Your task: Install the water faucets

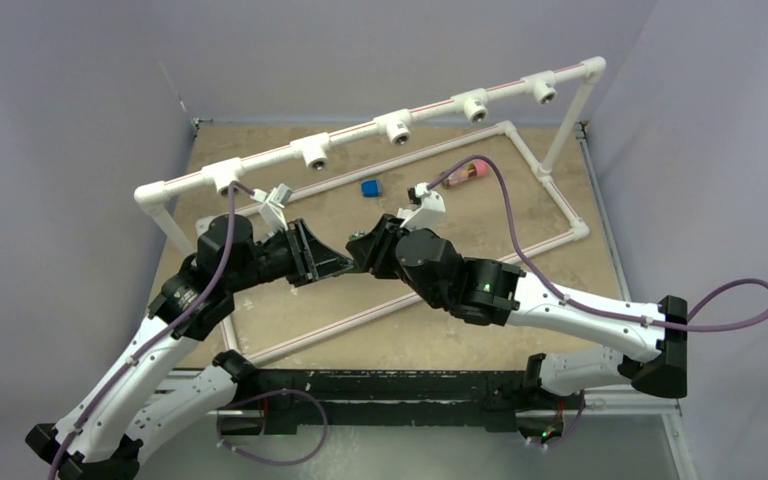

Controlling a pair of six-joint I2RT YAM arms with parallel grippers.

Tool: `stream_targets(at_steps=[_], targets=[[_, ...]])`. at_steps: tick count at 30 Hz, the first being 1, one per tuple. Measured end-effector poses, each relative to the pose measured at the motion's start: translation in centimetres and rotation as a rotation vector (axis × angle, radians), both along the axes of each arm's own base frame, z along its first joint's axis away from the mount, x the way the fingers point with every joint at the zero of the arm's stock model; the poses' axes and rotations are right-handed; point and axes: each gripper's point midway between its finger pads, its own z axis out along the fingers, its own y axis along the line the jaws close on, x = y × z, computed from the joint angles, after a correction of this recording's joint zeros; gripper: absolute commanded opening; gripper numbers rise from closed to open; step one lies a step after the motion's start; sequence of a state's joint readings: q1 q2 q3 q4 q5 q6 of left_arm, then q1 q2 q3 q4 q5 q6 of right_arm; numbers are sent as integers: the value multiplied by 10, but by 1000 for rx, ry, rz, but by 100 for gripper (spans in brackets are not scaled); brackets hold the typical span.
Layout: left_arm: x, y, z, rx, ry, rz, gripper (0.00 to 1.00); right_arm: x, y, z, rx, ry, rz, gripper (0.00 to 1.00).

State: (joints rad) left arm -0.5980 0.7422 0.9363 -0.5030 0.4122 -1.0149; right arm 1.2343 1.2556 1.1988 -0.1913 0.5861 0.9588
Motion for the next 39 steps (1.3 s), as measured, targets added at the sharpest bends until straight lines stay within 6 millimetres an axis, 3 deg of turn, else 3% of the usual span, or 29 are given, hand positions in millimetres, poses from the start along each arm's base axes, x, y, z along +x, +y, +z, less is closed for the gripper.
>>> stream_targets(at_steps=[3, 4, 7, 10, 14, 27, 34, 39], targets=[[0, -1, 1, -5, 0, -3, 0, 0, 0, 0, 2, 1, -1, 0], [0, -1, 1, -7, 0, -3, 0, 0, 0, 1, 3, 0, -1, 5], [-1, -2, 3, -18, 1, -8, 0, -1, -2, 3, 10, -1, -1, 36], [-2, -4, 4, -33, -2, -25, 0, -3, -6, 4, 25, 1, 0, 60], [-5, -7, 1, -50, 9, -44, 0, -9, -13, 7, 60, 15, 3, 75], [-18, -10, 2, -141, 7, -87, 0, -55, -52, 31, 215, 17, 178, 80], [-29, -14, 25, -246, -65, -156, 0, -87, -73, 62, 299, -53, 329, 80], [-39, -18, 49, -336, -133, -232, 0, -103, -80, 73, 318, -90, 416, 79]])
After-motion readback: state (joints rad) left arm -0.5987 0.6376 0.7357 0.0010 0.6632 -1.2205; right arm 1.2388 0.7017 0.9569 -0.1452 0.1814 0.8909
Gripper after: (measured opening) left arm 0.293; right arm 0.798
